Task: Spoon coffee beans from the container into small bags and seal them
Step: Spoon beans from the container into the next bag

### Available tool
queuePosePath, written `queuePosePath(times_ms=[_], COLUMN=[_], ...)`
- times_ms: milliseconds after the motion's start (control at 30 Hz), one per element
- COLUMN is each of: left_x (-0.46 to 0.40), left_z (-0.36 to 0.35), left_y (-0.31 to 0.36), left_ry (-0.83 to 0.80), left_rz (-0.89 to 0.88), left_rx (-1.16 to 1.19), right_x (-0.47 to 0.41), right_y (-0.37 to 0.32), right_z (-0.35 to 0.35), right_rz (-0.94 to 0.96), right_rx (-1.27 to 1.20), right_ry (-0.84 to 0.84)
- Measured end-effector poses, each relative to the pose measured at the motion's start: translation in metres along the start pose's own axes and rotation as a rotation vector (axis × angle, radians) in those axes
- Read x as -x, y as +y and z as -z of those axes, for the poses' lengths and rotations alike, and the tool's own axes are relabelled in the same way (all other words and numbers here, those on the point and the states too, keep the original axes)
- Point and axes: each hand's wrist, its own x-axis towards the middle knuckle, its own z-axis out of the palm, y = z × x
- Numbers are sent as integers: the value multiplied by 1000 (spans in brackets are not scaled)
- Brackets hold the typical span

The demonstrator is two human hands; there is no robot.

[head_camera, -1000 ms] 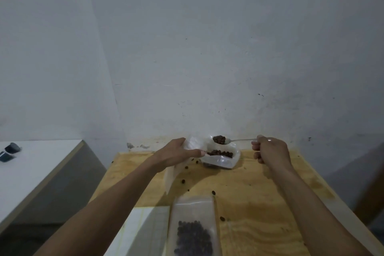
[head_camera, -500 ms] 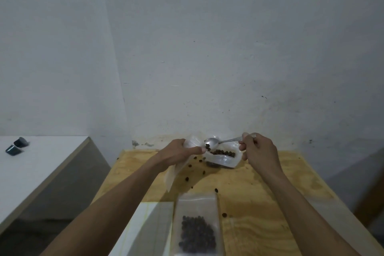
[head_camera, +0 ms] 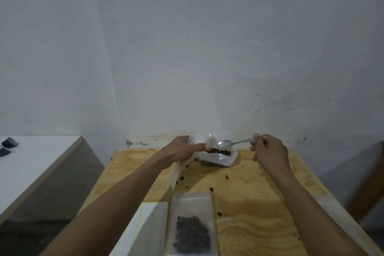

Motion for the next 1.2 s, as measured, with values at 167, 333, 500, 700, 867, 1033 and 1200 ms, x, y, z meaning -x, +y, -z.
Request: queuePosePath(times_ms=[167,333,500,700,867,1033,1200], left_x=[-7,-15,-14,-9,-2,0,0], left_z=[-7,-8,-16,-2,10,4,-4], left_y=[4,5,12,4,-6,-6,0], left_ry=[20,-4,-16,48,78,90,102], left_rz=[8,50,35,11,-66,-84,-129], left_rx=[-56,-88,-98,-201,-234,-207,-215], right_x=[-6,-6,-9,-10,-22,-21,-6], right_y=[14,13,22,16,-9,-41,-60], right_z=[-8,-27,-48,-35,-7,4,-4], right_rz=[86,107,-332,-396,-305,-195,58], right_rx=[313,554,19,-137,-202,-243,-69], right_ry=[-4,-14,-107,-78,-39,-110,-186])
